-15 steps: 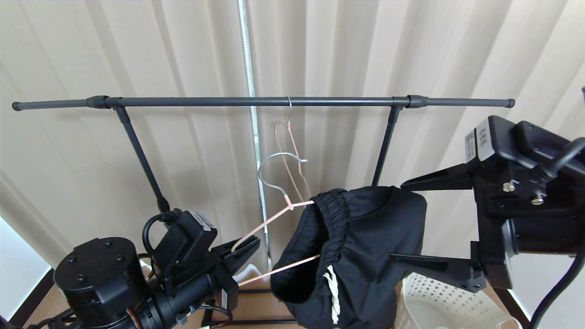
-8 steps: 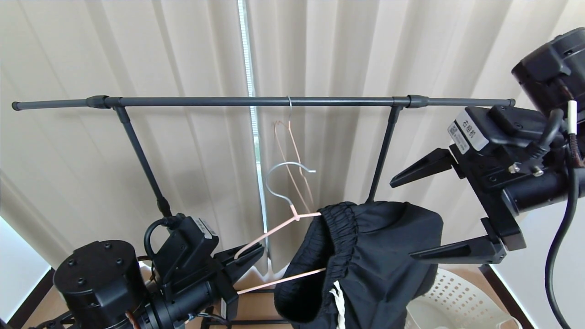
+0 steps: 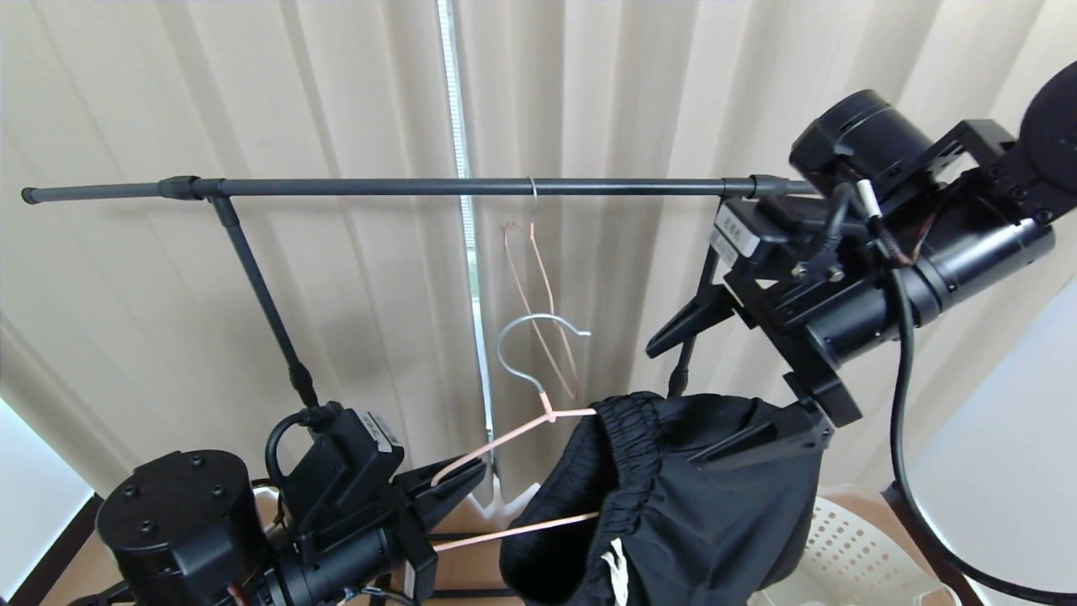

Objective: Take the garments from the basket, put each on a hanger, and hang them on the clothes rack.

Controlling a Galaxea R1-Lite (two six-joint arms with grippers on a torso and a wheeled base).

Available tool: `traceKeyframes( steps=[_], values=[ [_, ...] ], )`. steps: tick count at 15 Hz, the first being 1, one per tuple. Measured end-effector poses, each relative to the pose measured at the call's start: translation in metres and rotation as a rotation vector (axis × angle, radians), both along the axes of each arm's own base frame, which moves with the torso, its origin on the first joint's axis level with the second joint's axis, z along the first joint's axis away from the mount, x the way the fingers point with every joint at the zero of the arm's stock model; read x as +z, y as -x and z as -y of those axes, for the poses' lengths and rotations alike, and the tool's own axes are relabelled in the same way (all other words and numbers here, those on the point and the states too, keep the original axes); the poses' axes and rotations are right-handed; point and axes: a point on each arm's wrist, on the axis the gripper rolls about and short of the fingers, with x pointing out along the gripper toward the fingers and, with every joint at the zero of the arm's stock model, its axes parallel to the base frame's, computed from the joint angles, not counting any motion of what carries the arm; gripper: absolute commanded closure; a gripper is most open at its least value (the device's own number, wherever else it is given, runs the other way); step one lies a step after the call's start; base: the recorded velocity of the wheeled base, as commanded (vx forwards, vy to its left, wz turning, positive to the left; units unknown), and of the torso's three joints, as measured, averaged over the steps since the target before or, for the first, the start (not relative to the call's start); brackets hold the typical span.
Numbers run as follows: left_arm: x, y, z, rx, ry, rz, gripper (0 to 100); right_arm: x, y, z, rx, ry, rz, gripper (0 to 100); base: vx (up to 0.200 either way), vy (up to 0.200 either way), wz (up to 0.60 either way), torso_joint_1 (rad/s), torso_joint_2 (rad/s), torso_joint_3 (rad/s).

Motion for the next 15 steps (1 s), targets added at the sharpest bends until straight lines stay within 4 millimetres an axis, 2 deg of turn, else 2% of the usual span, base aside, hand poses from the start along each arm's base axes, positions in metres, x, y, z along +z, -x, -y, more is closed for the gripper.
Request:
traceKeyframes(
  steps=[6, 12, 13, 15],
  values=[
    [0.002, -0.001, 0.000, 0.002, 0.013, 0.016, 100, -0.025, -0.011, -0.023, 0.003, 0.067, -0.070, 0, 0.000, 0.000, 0.00, 0.000, 0.00, 0.000],
    [0.002, -0.001, 0.000, 0.003, 0.014, 0.016, 100, -0.030, -0.015, -0.027, -0.009, 0.083, -0.080, 0, 0.000, 0.000, 0.00, 0.000, 0.00, 0.000],
    [0.002, -0.001, 0.000, 0.003, 0.014, 0.016, 100, -0.030, -0.015, -0.027, -0.010, 0.084, -0.081, 100, 0.000, 0.000, 0.00, 0.000, 0.00, 0.000],
    [0.002, -0.001, 0.000, 0.003, 0.014, 0.015, 100, -0.030, -0.015, -0.028, -0.013, 0.087, -0.080, 100, 0.000, 0.000, 0.00, 0.000, 0.00, 0.000]
  ],
)
